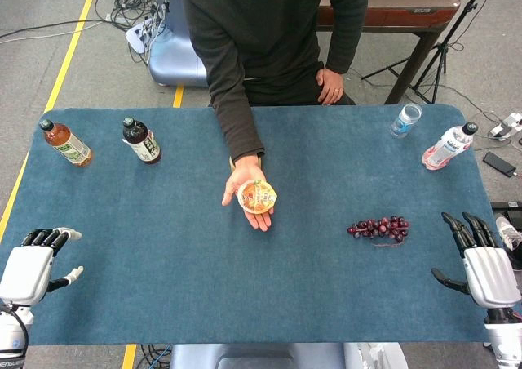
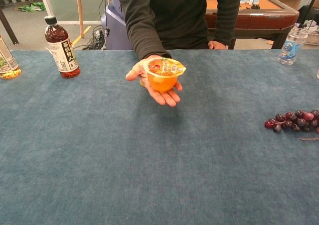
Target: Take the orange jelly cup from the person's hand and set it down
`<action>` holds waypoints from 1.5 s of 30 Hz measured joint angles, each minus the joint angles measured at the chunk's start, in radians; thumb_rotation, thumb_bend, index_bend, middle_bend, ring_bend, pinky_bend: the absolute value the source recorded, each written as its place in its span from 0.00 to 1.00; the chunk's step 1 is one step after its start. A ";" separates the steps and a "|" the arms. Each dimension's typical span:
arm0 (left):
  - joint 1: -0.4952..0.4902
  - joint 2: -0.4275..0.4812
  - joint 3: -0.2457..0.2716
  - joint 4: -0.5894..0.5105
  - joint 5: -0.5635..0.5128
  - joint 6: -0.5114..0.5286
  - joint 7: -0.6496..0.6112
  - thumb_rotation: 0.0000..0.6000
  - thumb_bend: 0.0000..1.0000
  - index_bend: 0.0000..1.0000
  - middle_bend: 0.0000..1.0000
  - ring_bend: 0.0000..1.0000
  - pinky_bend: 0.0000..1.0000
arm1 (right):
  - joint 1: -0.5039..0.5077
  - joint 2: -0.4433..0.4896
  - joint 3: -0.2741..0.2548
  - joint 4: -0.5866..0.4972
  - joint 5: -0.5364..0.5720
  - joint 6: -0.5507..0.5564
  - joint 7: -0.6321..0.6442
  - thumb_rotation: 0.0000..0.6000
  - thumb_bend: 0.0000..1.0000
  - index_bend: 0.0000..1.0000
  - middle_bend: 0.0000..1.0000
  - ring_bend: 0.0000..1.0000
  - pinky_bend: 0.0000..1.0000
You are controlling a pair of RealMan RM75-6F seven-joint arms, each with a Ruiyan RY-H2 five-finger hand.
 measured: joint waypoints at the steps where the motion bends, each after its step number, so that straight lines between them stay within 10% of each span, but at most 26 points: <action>1: 0.000 -0.001 0.000 -0.001 0.001 0.000 0.001 1.00 0.17 0.36 0.35 0.29 0.22 | 0.000 0.000 -0.001 0.000 -0.002 0.000 0.001 1.00 0.12 0.04 0.17 0.04 0.10; 25: 0.007 0.007 0.005 -0.008 0.001 0.011 0.002 1.00 0.17 0.36 0.35 0.29 0.22 | 0.065 0.003 0.011 -0.034 -0.060 -0.065 0.001 1.00 0.12 0.04 0.17 0.04 0.10; 45: 0.017 0.020 0.008 -0.014 0.005 0.026 -0.002 1.00 0.17 0.38 0.35 0.29 0.22 | 0.350 -0.017 0.131 -0.149 0.014 -0.392 -0.078 1.00 0.12 0.06 0.13 0.04 0.10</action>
